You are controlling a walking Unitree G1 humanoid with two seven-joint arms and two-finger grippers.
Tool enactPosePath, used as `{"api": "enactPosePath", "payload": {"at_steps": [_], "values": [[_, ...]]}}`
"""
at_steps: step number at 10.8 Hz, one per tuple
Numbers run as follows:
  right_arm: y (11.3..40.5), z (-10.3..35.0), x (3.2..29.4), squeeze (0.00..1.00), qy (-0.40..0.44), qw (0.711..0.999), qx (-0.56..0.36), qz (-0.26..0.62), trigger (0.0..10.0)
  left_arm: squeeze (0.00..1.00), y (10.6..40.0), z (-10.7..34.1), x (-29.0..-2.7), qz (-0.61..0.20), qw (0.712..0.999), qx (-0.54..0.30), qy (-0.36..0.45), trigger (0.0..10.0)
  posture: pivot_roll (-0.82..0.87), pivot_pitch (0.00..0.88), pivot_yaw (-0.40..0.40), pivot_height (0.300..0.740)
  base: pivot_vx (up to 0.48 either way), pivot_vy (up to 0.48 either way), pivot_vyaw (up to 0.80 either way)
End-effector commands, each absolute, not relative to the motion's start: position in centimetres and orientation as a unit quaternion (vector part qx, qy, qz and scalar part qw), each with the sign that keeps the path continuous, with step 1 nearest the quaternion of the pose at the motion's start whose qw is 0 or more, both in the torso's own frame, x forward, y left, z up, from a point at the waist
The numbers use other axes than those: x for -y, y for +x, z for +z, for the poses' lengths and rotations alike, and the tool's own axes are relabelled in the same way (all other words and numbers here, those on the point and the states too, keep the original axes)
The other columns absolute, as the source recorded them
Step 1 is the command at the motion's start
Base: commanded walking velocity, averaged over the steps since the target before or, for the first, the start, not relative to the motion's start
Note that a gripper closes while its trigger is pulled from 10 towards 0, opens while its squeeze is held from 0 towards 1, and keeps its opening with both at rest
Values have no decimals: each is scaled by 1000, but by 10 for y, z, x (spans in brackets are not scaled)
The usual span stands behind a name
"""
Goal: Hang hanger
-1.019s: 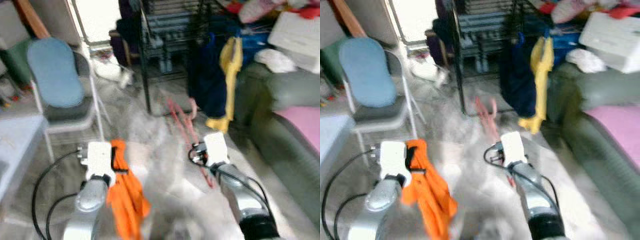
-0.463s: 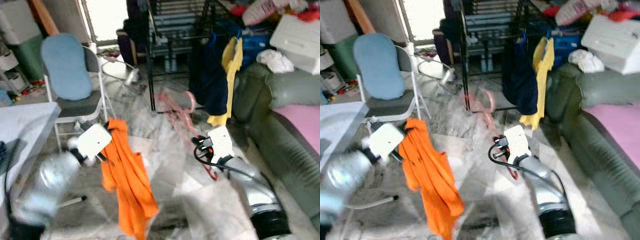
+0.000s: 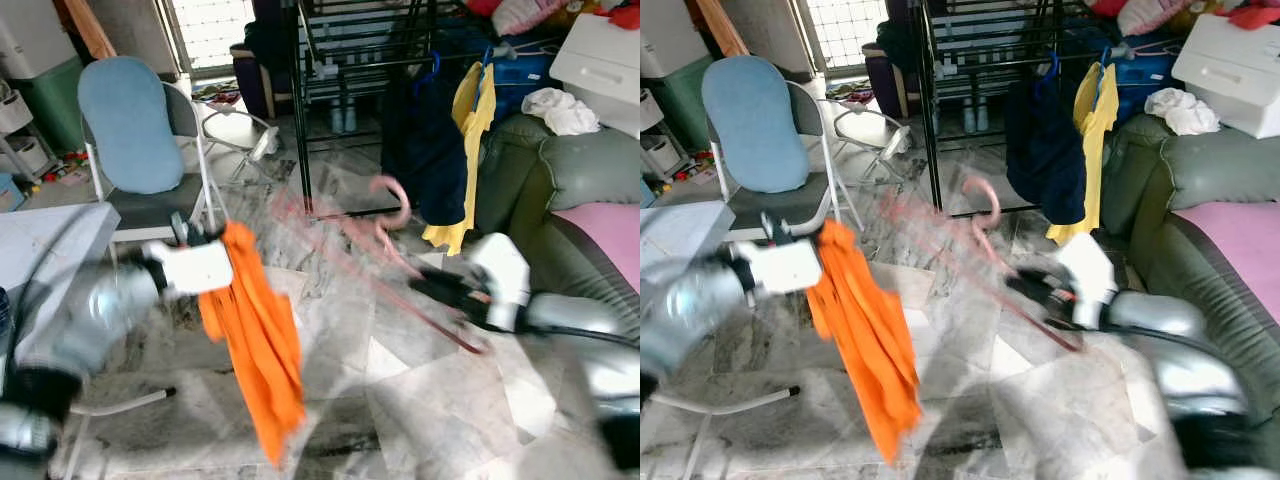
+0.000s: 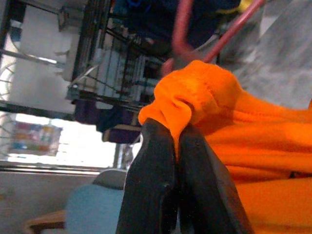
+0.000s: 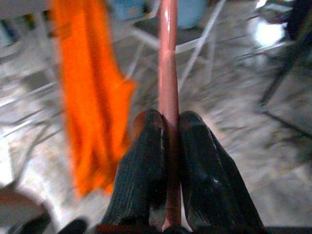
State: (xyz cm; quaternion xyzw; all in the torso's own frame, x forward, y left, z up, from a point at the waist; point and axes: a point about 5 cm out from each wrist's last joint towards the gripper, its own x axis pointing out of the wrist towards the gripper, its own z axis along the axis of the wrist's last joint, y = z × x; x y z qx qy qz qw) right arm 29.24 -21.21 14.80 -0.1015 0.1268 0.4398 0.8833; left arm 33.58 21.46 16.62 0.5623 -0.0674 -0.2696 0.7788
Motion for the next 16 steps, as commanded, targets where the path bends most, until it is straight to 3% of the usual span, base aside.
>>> {"api": "enactPosePath", "payload": {"at_steps": [1, 4, 8, 12, 16], "values": [[289, 156, 208, 0, -94, 871, -116, 469, 10000, 0, 338, 170, -220, -263, 768, 68, 580, 10000, -55, 17, 75, 740, 0, 0, 0], [273, 162, 213, 0, -78, 836, -145, 523, 10000, 0, 343, 175, -213, -279, 762, 105, 575, 10000, -66, 20, 73, 740, 0, 0, 0], [268, 156, 203, 0, -72, 817, -163, 549, 10000, 0, 340, 171, -206, -301, 760, 138, 559, 10000, -59, 16, 66, 740, 0, 0, 0], [261, 145, 189, 0, -61, 793, -180, 579, 10000, 0, 344, 195, -196, -268, 763, 216, 548, 10000, -52, 12, 65, 740, 0, 0, 0], [258, 146, 192, 0, -62, 784, -189, 588, 10000, 0, 343, 189, -203, -261, 766, 204, 552, 10000, -51, 10, 71, 740, 0, 0, 0]]}}
